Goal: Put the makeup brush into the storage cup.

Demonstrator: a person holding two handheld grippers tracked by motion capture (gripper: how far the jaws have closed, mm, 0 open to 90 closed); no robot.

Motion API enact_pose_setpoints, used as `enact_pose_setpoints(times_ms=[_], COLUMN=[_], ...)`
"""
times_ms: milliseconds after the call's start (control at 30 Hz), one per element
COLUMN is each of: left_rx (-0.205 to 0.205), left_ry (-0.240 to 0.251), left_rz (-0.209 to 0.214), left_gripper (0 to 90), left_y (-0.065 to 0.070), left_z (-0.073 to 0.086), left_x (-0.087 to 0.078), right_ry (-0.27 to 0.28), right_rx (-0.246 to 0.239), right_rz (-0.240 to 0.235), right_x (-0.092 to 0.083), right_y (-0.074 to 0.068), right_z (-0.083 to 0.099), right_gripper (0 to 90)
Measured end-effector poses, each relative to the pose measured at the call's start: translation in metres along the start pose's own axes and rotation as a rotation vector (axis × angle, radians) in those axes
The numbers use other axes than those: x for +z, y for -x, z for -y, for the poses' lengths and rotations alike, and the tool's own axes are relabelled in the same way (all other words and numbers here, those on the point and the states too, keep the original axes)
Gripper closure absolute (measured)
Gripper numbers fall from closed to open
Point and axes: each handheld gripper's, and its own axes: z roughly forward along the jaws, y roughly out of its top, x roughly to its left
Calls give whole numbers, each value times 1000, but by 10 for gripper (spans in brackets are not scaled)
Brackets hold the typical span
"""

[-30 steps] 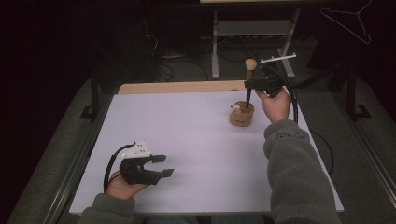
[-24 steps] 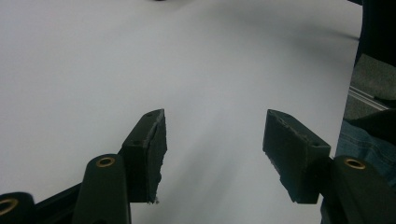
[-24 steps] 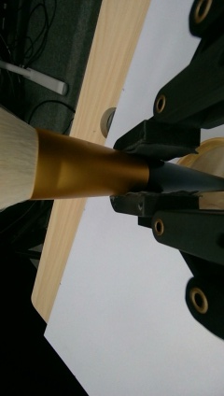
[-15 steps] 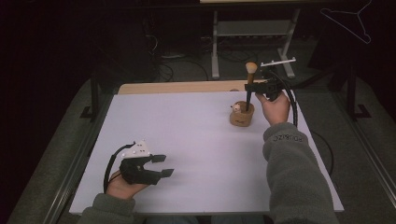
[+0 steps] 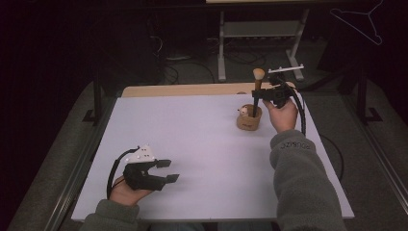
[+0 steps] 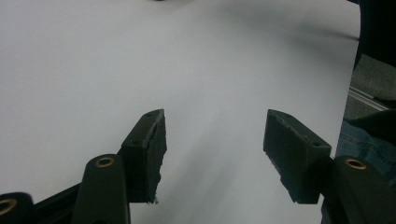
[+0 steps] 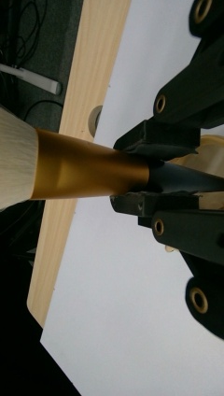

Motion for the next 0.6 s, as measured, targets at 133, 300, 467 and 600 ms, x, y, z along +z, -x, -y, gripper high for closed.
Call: enact_pose_setpoints(times_ms=[133, 300, 467, 600], left_rx=[-3, -1, 1, 0], left_ry=[1, 2, 5, 2], left_rz=[1, 2, 3, 1], left_gripper=[389, 388, 388, 388], left_y=[0, 0, 0, 0], left_z=[0, 0, 0, 0], left_x=[0, 0, 1, 0], right_ry=[2, -1, -3, -2], right_rx=[5, 7, 9, 12], right_rz=[-1, -2, -6, -8], right_x=[1, 4, 8, 9], right_y=[0, 1, 0, -1], right_z=[3, 8, 13, 16], right_gripper=[728, 729, 729, 729])
